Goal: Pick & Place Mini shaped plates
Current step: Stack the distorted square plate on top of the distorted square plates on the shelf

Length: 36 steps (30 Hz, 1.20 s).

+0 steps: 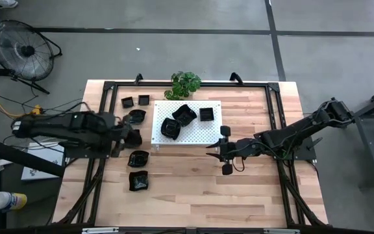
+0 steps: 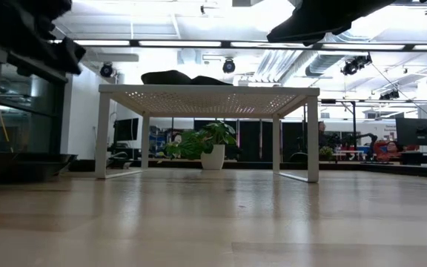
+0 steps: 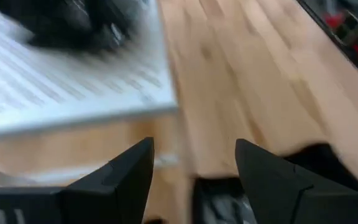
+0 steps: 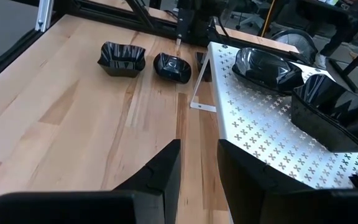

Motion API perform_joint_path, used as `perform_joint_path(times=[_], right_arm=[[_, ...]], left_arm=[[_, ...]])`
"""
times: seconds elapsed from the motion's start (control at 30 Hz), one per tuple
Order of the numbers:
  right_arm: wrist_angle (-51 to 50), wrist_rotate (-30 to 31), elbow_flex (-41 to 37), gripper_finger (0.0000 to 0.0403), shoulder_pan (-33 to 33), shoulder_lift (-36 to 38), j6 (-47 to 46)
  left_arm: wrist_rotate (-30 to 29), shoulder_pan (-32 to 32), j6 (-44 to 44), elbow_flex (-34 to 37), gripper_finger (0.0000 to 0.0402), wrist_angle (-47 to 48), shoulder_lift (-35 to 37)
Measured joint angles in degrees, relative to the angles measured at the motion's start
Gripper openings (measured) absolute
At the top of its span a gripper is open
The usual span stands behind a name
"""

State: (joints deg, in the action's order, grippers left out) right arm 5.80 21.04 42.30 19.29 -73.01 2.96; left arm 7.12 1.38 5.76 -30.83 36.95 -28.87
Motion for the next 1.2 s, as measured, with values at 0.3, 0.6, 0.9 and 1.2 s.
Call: perform_joint_path(times=[0.3,0.6,0.9,1.2], right_arm=[[-2.20,-0.22,0.00,0.0099,0.00,-0.02,-0.71],[-2.55,-2.62,0.00,0.0099,-0.02,-0.02,-2.97],[-2.60,-3.04,0.00,0.0099,-0.02,-0.02,-2.99],[-2.55,-4.31,0.00,0.0099,0.00,-0.02,-3.02]], left_arm=[[-1.44,18.43,-17.85,-3.45,0.0223,3.42,-14.31],[-12.31,38.80,-46.43,-3.46,0.0223,-1.17,-28.05],[-18.61,45.46,-77.57,-3.43,0.0223,-1.41,-34.67],[-18.23,45.56,-88.29,-3.43,0.0223,0.42,-36.56]])
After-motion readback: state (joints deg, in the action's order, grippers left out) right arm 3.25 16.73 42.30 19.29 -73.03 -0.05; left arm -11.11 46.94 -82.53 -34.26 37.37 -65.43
